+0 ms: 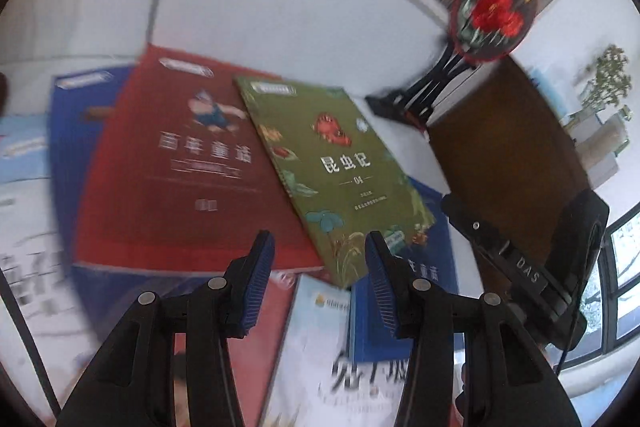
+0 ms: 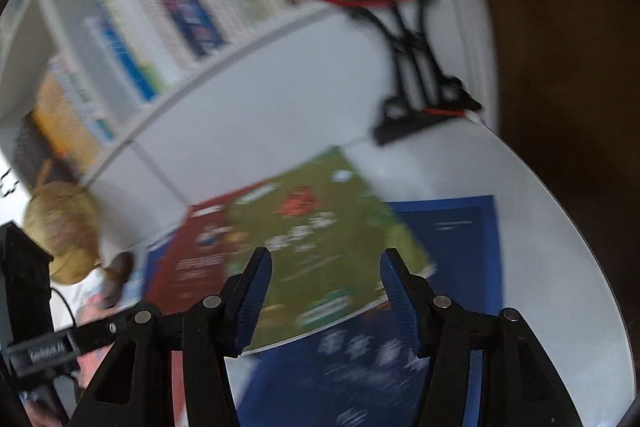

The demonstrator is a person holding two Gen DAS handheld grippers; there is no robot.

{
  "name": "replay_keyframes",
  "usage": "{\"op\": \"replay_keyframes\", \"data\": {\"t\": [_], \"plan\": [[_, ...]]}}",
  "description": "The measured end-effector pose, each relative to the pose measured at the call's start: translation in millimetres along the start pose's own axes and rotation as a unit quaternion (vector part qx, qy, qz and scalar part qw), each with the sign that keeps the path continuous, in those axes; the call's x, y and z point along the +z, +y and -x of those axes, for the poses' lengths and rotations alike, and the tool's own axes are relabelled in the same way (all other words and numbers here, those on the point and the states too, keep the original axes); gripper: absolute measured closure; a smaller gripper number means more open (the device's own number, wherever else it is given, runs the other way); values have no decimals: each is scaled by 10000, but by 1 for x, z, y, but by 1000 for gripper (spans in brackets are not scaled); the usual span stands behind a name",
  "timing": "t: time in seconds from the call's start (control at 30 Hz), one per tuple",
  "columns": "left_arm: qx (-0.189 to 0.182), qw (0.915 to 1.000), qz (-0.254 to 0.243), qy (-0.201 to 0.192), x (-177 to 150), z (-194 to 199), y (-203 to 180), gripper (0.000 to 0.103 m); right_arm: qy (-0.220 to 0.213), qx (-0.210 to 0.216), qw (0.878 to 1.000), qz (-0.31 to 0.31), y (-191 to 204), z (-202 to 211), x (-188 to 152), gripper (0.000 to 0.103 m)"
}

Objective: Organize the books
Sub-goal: 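Move the left gripper back to the book pile by the flower stand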

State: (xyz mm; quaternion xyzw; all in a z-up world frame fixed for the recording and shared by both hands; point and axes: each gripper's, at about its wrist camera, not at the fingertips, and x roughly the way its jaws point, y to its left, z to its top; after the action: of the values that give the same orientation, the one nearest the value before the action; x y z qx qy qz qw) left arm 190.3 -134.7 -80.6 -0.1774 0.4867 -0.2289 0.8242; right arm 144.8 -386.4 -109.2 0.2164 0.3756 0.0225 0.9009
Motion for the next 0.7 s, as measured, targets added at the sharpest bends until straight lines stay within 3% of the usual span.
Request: {"op": "replay_keyframes", "data": {"t": [0.23,0.47,0.53,0.57,0.6,0.63,0.7], "plan": [[-47,9995,-270,156,1,-35,-10,58,465,-583,9971,119,-25,-54,12,47],[162,9980,-549,273,-5,-25,-14,56,929,-194,9955,67,-8,-34,0,49],[-202,9966,-666,431,-9,-18,-16,56,1063,25,9943,114,1,-25,-9,52],[-550,9936,-690,702,-13,-17,-17,56,1164,262,9928,118,8,-22,-14,60],[-667,9913,-677,912,-21,-13,-20,56,1247,412,9913,120,14,-19,-17,69],[-509,9917,-736,920,-28,-8,-22,56,1335,508,9896,177,26,-15,-23,70],[-220,9937,-767,788,-35,4,-20,56,1311,53,9902,469,46,-8,-34,70]]}}
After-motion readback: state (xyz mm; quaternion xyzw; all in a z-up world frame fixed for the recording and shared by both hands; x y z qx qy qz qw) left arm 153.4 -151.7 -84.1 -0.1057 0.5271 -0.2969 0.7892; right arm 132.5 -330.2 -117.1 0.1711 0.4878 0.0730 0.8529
